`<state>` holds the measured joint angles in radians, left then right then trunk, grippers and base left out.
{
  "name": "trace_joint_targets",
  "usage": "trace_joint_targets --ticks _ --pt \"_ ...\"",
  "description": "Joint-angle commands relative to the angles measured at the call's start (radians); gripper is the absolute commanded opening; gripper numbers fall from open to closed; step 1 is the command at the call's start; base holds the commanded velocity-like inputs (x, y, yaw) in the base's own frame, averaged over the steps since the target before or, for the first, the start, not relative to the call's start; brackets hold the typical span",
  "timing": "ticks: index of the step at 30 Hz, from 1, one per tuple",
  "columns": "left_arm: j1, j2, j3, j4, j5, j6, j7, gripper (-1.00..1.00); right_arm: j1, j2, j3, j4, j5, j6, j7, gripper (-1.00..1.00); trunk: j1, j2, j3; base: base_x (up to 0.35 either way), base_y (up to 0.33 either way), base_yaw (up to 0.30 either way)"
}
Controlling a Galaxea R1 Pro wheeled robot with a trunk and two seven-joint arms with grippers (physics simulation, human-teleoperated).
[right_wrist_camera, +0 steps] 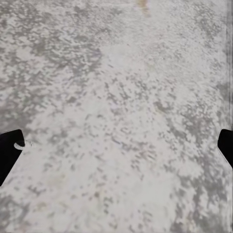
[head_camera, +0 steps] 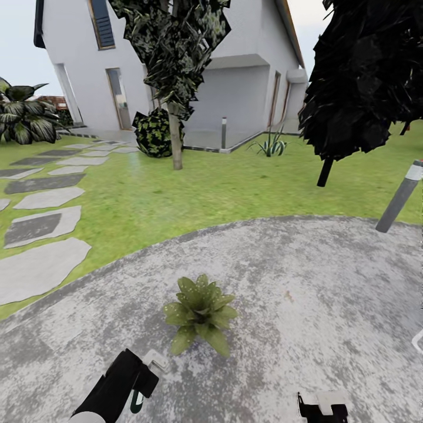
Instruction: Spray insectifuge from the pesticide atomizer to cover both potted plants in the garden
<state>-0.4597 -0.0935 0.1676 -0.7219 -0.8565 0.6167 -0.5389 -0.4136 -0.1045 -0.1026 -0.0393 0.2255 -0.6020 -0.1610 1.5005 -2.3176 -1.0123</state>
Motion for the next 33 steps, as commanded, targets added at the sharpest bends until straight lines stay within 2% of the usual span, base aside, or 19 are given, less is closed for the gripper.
trace_joint_targets --ticks 1,5,20,30,33 --pt "0.0 -0.002 0.006 -0.002 -0.011 0.001 -0.01 -1.0 -0.001 0.0 -0.008 0.001 0.011 -0.002 -0.003 1.0 0.0 0.0 -0.001 0.0 -0.268 0.002" --pt "0.0 -0.002 0.007 -0.002 -0.01 0.001 -0.01 -1.0 -0.001 0.0 -0.008 0.001 0.011 -0.002 -0.003 1.0 0.0 0.0 -0.001 0.049 -0.268 0.107" --pt "0.0 -0.002 0.007 -0.002 -0.012 0.002 -0.01 -1.0 -0.001 0.001 -0.008 0.001 0.011 -0.002 -0.003 1.0 0.0 0.0 -0.001 0.067 -0.261 0.272" --pt "0.0 -0.001 0.01 -0.002 -0.011 0.003 -0.01 -1.0 -0.001 0.0 -0.008 0.001 0.011 -0.002 -0.003 1.0 0.0 0.0 -0.001 -0.099 -0.037 0.269" --pt "0.0 -0.001 0.009 -0.002 -0.01 0.003 -0.01 -1.0 -0.001 0.0 -0.008 0.001 0.011 -0.002 -0.003 1.0 0.0 0.0 -0.001 -0.003 0.0 0.084"
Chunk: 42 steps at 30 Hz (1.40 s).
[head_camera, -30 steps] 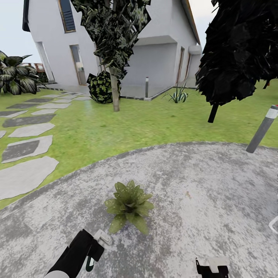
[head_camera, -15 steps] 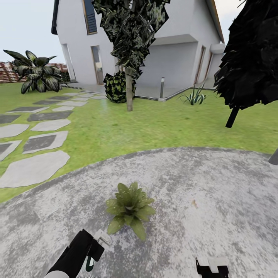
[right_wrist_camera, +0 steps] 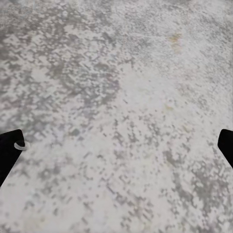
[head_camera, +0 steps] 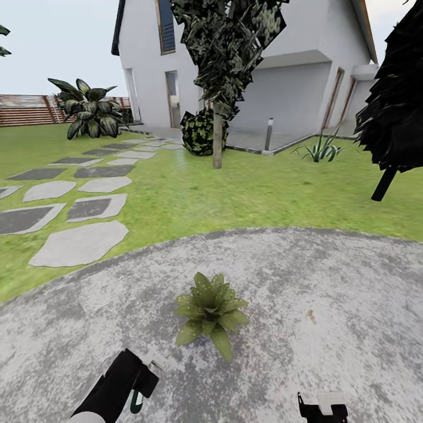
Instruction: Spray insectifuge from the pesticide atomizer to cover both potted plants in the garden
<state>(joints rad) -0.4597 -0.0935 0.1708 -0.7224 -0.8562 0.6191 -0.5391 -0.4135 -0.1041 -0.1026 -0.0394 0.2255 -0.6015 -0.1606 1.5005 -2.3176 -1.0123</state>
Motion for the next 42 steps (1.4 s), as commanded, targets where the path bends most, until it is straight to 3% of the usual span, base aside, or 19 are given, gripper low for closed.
trace_joint_targets --ticks 1,12,32,42 --pt "-0.001 -0.002 0.005 -0.002 -0.011 0.001 -0.01 -1.0 -0.001 0.0 -0.008 0.001 0.011 -0.003 -0.004 1.0 0.0 0.0 -0.001 0.0 0.0 0.012" --pt "-0.001 -0.003 0.004 -0.001 -0.012 0.001 -0.01 -1.0 -0.001 0.001 -0.008 0.001 0.011 -0.002 -0.004 1.0 0.0 0.0 -0.001 0.039 -0.054 0.174" --pt "-0.001 -0.003 0.004 -0.002 -0.012 0.001 -0.01 -1.0 -0.001 0.001 -0.008 0.001 0.011 -0.003 -0.004 1.0 0.0 0.0 -0.001 0.077 -0.25 0.026" --pt "-0.001 -0.003 0.004 -0.003 -0.012 0.001 -0.01 -1.0 -0.001 0.001 -0.008 0.001 0.011 -0.003 -0.004 1.0 0.0 0.0 -0.001 0.0 -0.272 0.236"
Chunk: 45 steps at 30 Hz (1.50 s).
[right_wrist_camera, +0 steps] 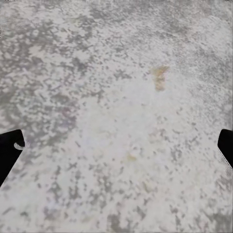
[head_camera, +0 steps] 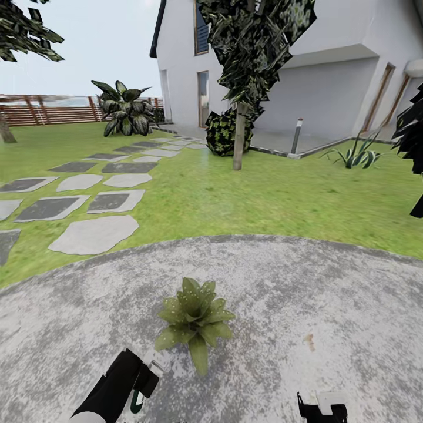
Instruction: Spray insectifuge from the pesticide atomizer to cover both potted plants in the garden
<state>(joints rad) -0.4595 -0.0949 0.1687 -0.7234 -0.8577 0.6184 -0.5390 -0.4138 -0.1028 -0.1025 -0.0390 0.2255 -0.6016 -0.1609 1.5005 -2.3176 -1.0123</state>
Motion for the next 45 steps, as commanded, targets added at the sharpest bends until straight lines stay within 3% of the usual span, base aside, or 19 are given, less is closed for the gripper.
trace_joint_targets --ticks 1,7,25,35,45 --pt "-0.001 -0.002 0.006 -0.003 -0.011 0.001 -0.01 -1.0 0.0 0.0 -0.008 0.001 0.011 -0.002 -0.003 1.0 0.0 0.0 -0.001 0.0 -0.272 0.277" --pt "-0.001 -0.002 0.006 -0.004 -0.011 0.001 -0.009 -1.0 0.0 0.0 -0.008 0.001 0.011 -0.002 -0.003 1.0 0.0 0.0 -0.001 0.0 -0.272 0.266" --pt "-0.001 -0.002 0.006 -0.003 -0.011 0.001 -0.009 -1.0 0.0 0.0 -0.008 0.001 0.011 -0.002 -0.003 1.0 0.0 0.0 -0.001 -0.027 -0.269 0.081" --pt "-0.001 -0.002 0.006 -0.003 -0.009 0.001 -0.009 -1.0 0.0 0.0 -0.008 0.001 0.011 -0.002 -0.003 1.0 0.0 0.0 -0.001 -0.017 -0.034 0.262" --pt "-0.001 -0.002 0.005 -0.002 -0.011 0.001 -0.01 -1.0 0.0 -0.002 -0.008 0.001 0.012 -0.003 -0.002 1.0 0.0 0.0 -0.001 0.05 -0.212 0.02"
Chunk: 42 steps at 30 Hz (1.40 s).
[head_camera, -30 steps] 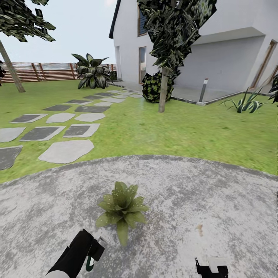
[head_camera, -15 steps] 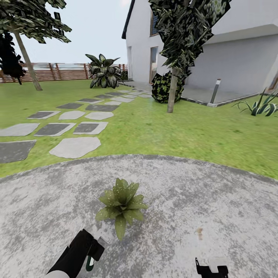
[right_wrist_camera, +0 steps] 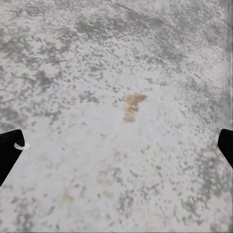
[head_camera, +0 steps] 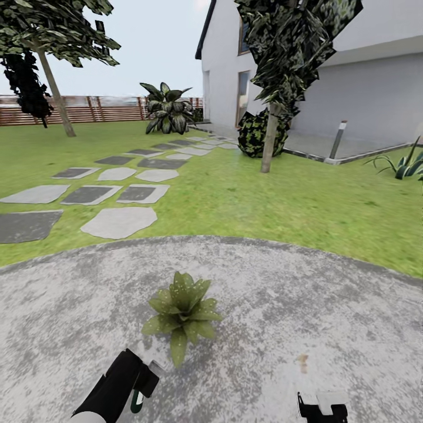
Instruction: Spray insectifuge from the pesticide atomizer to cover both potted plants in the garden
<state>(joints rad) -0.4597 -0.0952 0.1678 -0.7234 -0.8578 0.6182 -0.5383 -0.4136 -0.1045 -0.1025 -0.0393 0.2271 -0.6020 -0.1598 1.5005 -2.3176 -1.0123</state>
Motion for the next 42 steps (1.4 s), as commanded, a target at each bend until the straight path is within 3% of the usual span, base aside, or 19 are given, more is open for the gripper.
trace_joint_targets --ticks 1,18,29,42 --pt "0.0 -0.002 0.007 -0.002 -0.01 0.001 -0.01 -1.0 -0.001 0.0 -0.008 0.001 0.011 -0.002 -0.003 1.0 0.0 0.0 -0.001 0.011 -0.27 0.0" --pt "0.0 -0.003 0.006 -0.001 -0.01 0.001 -0.01 -1.0 -0.001 0.0 -0.008 0.001 0.009 -0.002 -0.004 1.0 0.0 0.0 -0.001 -0.038 -0.086 0.203" --pt "0.0 -0.003 0.006 -0.001 -0.01 0.002 -0.009 -1.0 -0.001 0.001 -0.008 0.001 0.009 -0.002 -0.004 1.0 0.0 0.0 -0.001 0.119 -0.233 0.06" --pt "0.0 -0.003 0.006 -0.002 -0.01 0.003 -0.009 -1.0 -0.001 0.001 -0.008 0.001 0.009 -0.002 -0.004 1.0 0.0 0.0 -0.001 -0.114 -0.229 0.239"
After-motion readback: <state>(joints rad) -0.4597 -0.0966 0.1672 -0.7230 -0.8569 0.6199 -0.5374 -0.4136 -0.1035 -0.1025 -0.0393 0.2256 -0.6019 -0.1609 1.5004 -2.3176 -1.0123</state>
